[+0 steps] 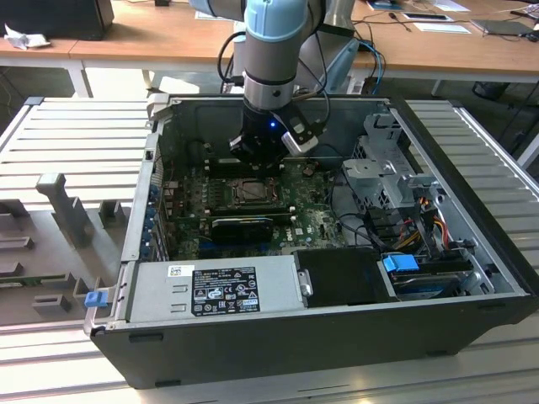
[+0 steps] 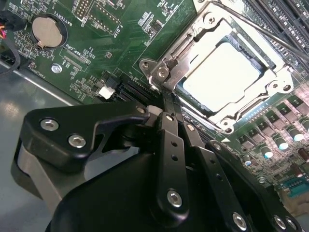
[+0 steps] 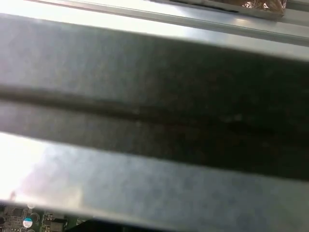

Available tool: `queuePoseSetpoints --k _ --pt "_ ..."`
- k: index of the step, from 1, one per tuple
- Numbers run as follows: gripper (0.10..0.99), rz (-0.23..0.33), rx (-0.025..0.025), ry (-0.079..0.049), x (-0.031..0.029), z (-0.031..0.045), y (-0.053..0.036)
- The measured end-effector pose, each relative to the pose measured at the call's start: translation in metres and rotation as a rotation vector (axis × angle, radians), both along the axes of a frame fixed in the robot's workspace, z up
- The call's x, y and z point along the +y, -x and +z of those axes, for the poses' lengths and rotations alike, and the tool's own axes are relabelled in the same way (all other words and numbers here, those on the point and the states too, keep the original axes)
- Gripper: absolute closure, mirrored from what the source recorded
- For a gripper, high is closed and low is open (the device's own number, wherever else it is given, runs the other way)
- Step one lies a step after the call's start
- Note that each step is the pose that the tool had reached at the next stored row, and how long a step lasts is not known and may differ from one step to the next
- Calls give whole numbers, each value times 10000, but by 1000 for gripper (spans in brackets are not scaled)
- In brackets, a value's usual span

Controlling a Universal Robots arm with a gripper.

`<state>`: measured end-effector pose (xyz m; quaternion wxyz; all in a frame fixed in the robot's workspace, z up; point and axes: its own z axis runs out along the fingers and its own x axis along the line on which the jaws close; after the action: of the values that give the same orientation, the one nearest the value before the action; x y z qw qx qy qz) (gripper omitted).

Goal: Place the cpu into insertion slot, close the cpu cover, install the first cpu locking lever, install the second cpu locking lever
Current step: 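Install the first cpu locking lever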

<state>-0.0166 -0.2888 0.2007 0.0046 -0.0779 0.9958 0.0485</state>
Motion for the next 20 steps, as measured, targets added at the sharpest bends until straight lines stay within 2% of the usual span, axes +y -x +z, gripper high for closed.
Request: queuePoseSetpoints --k 2,4,8,20 --pt "980 -3 -3 -29 1 4 0" --pt "980 -1 -3 -30 2 38 -1" --pt "980 -2 -1 -19 1 168 0" --pt "980 -2 -2 -18 -62 175 0"
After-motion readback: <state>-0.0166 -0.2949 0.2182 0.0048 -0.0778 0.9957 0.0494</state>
